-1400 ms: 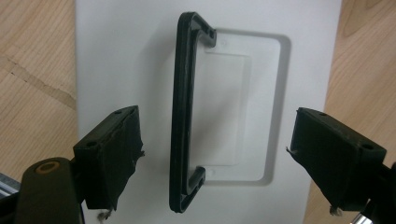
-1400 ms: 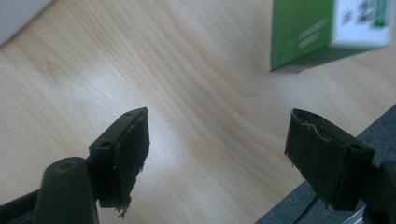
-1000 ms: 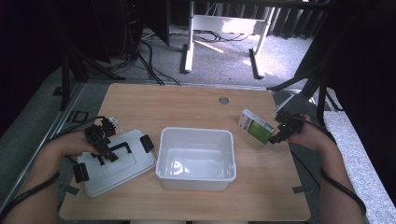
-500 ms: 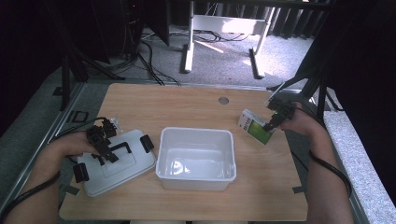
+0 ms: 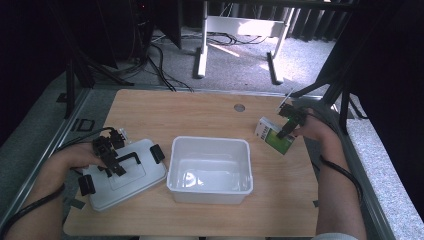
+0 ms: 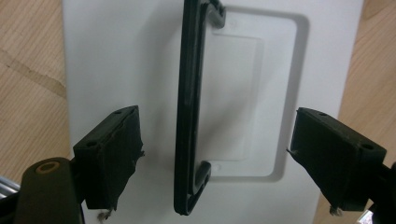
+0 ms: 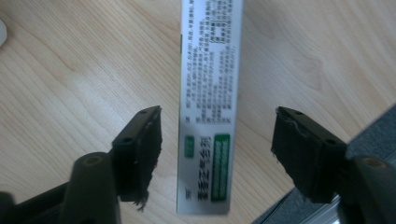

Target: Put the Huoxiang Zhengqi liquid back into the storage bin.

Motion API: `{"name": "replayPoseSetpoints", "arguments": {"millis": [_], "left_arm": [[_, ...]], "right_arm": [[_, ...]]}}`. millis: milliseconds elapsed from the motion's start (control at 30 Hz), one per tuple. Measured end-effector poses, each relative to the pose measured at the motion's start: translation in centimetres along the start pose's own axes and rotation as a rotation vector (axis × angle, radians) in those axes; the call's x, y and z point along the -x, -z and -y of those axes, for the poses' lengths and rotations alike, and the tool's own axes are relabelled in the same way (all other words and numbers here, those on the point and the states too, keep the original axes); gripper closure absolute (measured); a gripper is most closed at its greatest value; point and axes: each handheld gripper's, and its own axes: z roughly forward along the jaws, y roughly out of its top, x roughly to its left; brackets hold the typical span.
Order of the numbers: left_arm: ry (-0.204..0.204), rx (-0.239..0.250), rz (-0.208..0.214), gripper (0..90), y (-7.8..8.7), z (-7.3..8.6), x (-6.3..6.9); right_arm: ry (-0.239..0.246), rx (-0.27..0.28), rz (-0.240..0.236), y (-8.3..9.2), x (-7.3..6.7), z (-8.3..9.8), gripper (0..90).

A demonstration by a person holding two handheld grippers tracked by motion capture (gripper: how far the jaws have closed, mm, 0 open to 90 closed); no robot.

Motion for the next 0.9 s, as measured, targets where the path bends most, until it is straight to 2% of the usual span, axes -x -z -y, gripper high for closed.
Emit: {"name": "replayPoseSetpoints", "arguments": {"millis": [100,500,900], "left_arm": [[-0.001,-0.003,-0.001,17.1,-0.2,0.1,0.0],[0.012,-0.012,0.002,17.1,-0.3,0.4,-0.1],[0.008,-0.013,-0.001,17.1,0.0,0.4,-0.1]], "right_arm": [[0.005,-0.018,-0.013,-0.8,0.0,-0.4,39.4],[0.018,-0.051,-0.039,-1.6,-0.1,-0.9,56.2],[0.045,-0.069,-0.031,-1.7,-0.3,-1.1,62.7]]}}
